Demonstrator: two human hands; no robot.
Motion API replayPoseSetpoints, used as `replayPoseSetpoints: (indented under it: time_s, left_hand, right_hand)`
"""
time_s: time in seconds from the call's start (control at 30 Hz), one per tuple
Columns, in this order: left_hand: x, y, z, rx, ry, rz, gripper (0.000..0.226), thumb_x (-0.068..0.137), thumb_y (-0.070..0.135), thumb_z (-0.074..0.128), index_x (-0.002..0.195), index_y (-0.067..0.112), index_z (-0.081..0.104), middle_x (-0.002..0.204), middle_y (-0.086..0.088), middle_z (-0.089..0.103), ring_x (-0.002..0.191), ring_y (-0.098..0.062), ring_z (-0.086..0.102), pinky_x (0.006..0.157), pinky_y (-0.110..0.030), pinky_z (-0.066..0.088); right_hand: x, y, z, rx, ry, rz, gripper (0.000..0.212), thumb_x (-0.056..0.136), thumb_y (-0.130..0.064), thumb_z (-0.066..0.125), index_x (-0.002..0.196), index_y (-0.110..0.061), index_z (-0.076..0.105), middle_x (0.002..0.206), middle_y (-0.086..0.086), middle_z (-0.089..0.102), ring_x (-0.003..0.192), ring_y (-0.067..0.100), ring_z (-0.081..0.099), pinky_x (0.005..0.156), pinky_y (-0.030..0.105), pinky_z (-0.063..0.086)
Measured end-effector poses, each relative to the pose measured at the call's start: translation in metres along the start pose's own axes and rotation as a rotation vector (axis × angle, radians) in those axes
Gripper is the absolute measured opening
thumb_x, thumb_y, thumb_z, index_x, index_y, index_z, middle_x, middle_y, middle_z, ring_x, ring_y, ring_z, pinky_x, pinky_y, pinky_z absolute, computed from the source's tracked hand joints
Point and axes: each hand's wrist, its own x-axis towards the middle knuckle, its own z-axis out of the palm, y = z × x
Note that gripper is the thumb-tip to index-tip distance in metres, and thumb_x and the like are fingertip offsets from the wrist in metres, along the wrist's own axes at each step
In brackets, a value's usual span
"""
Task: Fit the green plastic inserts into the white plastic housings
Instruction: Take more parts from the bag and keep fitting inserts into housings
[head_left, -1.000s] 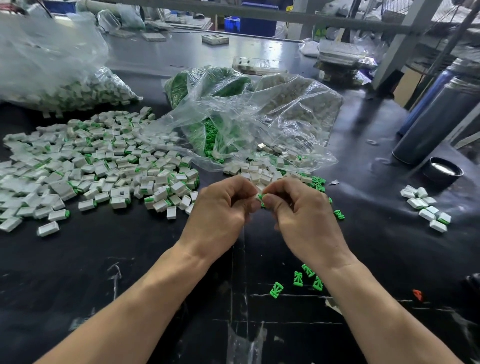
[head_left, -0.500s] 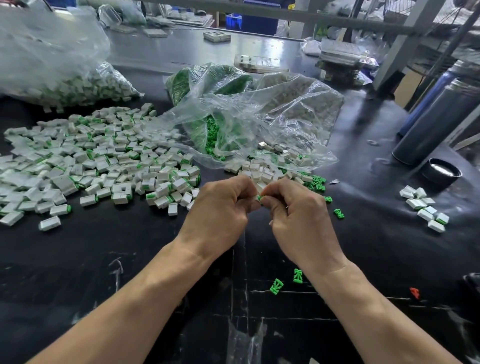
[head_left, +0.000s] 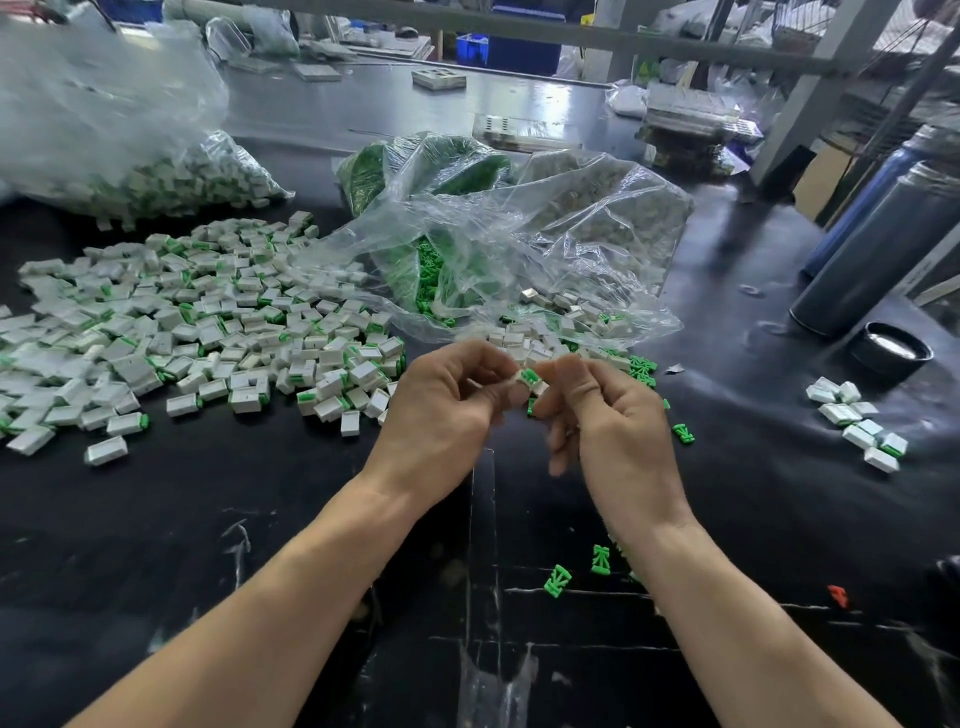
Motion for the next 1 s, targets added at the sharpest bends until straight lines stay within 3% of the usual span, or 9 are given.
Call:
replayPoseSetpoints:
  time_s: [0.07,0.13,0.23,0.3,0.4,0.5,0.6,0.8,1.0]
  left_hand:
    - [-0.001,0.001,0.002,0.025,-0.009,0.002,0.016,0.088,0.010,0.078,0.084,0.023,0.071,0.081,-0.007,0.069,0.068,-0.017,0.060,0.068,-0.027,0.053]
    - [-0.003,0.003,0.004,0.010,-0.048,-0.014,0.010,0.089,0.012,0.078,0.088,0.020,0.071,0.086,-0.010,0.067,0.082,-0.036,0.064,0.082,-0.043,0.056]
    - [-0.006,0.007,0.006,-0.068,-0.139,-0.032,0.007,0.092,0.007,0.073,0.097,0.006,0.068,0.087,-0.023,0.068,0.077,-0.046,0.067,0.083,-0.058,0.055]
    - [-0.007,0.009,0.008,-0.093,-0.156,-0.047,0.007,0.094,0.006,0.070,0.100,0.004,0.067,0.086,-0.028,0.068,0.074,-0.039,0.071,0.083,-0.057,0.057]
    - [-0.007,0.007,0.010,-0.110,-0.146,-0.057,0.006,0.094,0.006,0.070,0.101,0.005,0.069,0.087,-0.021,0.073,0.076,-0.024,0.069,0.087,-0.047,0.058]
    - [-0.006,0.003,0.011,-0.171,-0.153,-0.075,0.005,0.094,0.005,0.069,0.099,0.003,0.069,0.083,-0.019,0.070,0.072,-0.022,0.068,0.075,-0.037,0.062]
    - [-0.005,0.000,0.012,-0.192,-0.157,-0.076,0.003,0.094,0.006,0.070,0.097,0.006,0.070,0.085,-0.026,0.069,0.073,-0.024,0.067,0.077,-0.040,0.060]
    - [-0.005,-0.003,0.015,-0.216,-0.176,-0.092,0.001,0.094,0.007,0.071,0.095,0.008,0.071,0.076,-0.005,0.070,0.075,-0.016,0.066,0.082,-0.038,0.057]
    - [-0.006,-0.003,0.018,-0.228,-0.166,-0.112,0.001,0.093,0.009,0.073,0.094,0.009,0.072,0.080,-0.006,0.073,0.077,-0.016,0.067,0.084,-0.042,0.056]
  right_hand:
    - [0.000,0.001,0.002,0.048,-0.067,0.110,0.052,0.104,-0.054,0.047,0.082,-0.015,0.074,0.069,0.008,0.066,0.048,0.018,0.051,0.035,0.027,0.038]
    - [-0.001,0.002,0.005,0.015,-0.131,0.174,0.065,0.101,-0.070,0.039,0.070,-0.024,0.074,0.066,0.006,0.065,0.046,0.018,0.050,0.036,0.026,0.034]
    - [-0.003,0.003,0.008,-0.002,-0.170,0.219,0.067,0.100,-0.071,0.034,0.063,-0.028,0.070,0.058,0.002,0.057,0.044,0.016,0.046,0.037,0.024,0.030]
    - [-0.004,0.003,0.011,0.048,-0.154,0.261,0.066,0.105,-0.065,0.035,0.061,-0.029,0.067,0.056,-0.001,0.049,0.043,0.014,0.041,0.036,0.022,0.028]
    - [-0.004,0.001,0.013,0.119,-0.123,0.298,0.065,0.107,-0.059,0.037,0.055,-0.030,0.064,0.056,-0.002,0.040,0.042,0.013,0.033,0.035,0.019,0.024]
    - [-0.005,0.001,0.014,0.119,-0.142,0.289,0.060,0.105,-0.064,0.037,0.066,-0.033,0.070,0.059,0.000,0.039,0.045,0.013,0.032,0.037,0.020,0.024]
    - [-0.006,-0.001,0.014,0.143,-0.148,0.291,0.059,0.106,-0.061,0.036,0.068,-0.036,0.073,0.062,0.001,0.037,0.047,0.013,0.029,0.038,0.020,0.020]
    - [-0.007,-0.002,0.016,0.183,-0.112,0.278,0.059,0.109,-0.050,0.037,0.068,-0.038,0.077,0.052,-0.011,0.034,0.039,0.004,0.028,0.035,0.016,0.024]
    - [-0.006,0.009,0.020,0.132,0.006,0.237,0.051,0.109,-0.045,0.038,0.093,-0.018,0.078,0.051,-0.013,0.041,0.043,0.002,0.039,0.039,0.018,0.032]
